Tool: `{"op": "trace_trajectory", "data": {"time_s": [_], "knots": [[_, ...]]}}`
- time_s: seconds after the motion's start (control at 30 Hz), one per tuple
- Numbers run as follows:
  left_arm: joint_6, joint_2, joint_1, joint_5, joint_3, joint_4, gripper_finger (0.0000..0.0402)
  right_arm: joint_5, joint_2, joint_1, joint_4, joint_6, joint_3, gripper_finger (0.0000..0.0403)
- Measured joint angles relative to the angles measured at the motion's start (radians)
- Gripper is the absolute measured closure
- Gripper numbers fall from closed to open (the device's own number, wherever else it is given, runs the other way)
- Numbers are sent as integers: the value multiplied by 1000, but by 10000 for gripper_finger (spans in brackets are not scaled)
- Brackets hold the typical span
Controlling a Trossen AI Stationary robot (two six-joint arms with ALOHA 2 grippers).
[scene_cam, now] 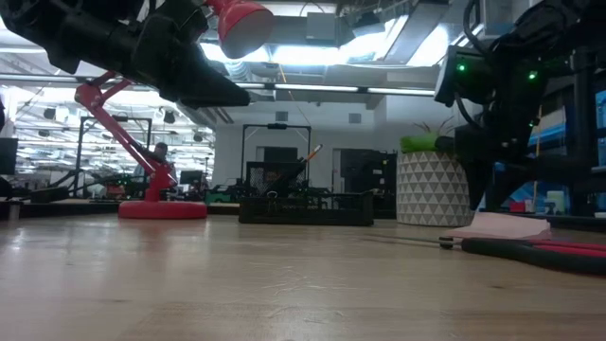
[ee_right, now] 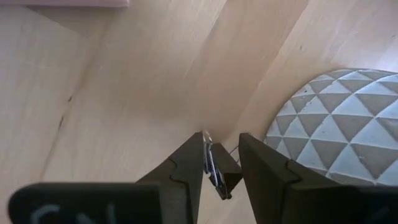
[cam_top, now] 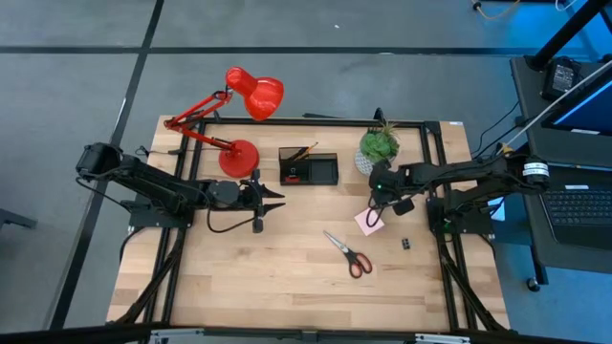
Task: Pick and place office supplies into organizer
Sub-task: Put the top binder clip into the desk organizer
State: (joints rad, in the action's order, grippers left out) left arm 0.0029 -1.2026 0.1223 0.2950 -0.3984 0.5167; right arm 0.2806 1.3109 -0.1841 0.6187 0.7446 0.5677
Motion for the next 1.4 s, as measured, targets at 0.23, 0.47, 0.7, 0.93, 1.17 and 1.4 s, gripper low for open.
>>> {"op": "trace_trajectory", "data": {"time_s": [0.23, 0.47, 0.7, 0.93, 1.17, 1.4], "knots": [[0, 0, 0, 0, 0, -6, 309, 4, -18, 26, 8, -2, -4, 297], [-8, 0, 0, 0, 0, -6, 309, 4, -18, 25, 1, -2, -4, 297], [-8, 0, 0, 0, 0, -6, 309, 4, -17, 26, -8, -7, -4, 297], [-8, 0, 0, 0, 0, -6, 309, -1, -17, 25, -11, -9, -4, 297], [-8, 0, 0, 0, 0, -6, 309, 17, 25, 23, -34, -11, -7, 297], [-8, 0, 0, 0, 0, -19, 309, 38, 29, 24, -32, 0, -11, 297]]}}
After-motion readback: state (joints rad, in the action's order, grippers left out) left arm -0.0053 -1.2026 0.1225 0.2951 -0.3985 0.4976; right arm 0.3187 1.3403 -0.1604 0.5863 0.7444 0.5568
